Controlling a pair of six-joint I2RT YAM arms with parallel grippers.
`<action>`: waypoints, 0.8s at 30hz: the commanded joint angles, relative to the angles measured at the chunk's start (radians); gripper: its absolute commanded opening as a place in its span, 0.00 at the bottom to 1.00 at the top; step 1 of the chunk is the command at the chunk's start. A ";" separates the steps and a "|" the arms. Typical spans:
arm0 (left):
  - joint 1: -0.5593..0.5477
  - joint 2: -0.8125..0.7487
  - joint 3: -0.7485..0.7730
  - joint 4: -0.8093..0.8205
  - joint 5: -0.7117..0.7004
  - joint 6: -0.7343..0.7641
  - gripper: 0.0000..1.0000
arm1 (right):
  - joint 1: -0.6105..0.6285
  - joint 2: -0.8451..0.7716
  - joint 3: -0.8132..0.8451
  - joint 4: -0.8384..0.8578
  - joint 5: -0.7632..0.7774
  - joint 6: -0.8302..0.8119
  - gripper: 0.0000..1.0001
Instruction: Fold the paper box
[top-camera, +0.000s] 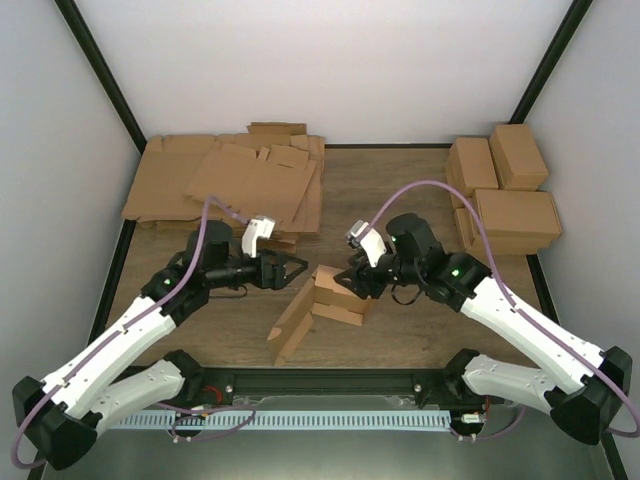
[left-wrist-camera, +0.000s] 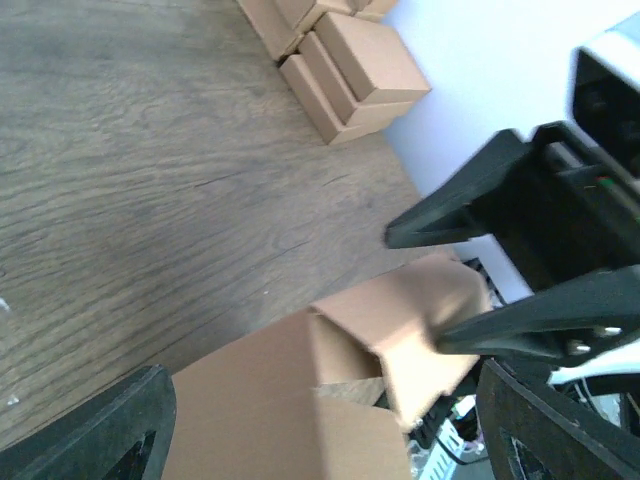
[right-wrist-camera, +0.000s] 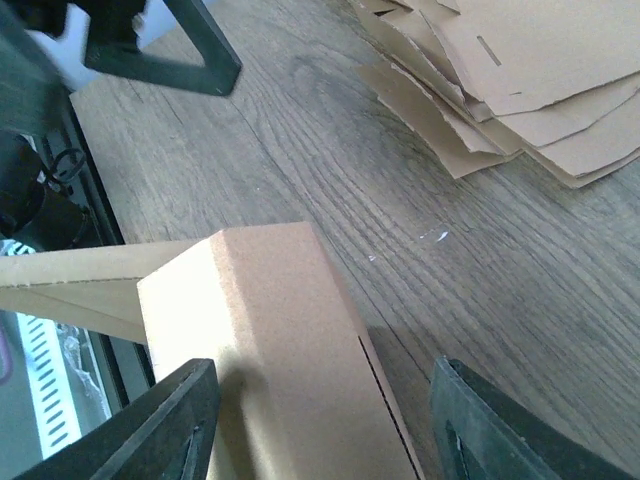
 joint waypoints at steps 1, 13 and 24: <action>-0.038 -0.020 0.067 -0.116 0.004 0.038 0.85 | 0.041 0.024 -0.001 -0.011 0.088 -0.059 0.60; -0.300 0.102 0.178 -0.309 -0.364 0.109 0.84 | 0.132 0.043 0.008 -0.019 0.238 -0.132 0.59; -0.300 0.114 0.186 -0.214 -0.339 0.028 0.69 | 0.298 0.127 -0.006 -0.047 0.538 -0.211 0.48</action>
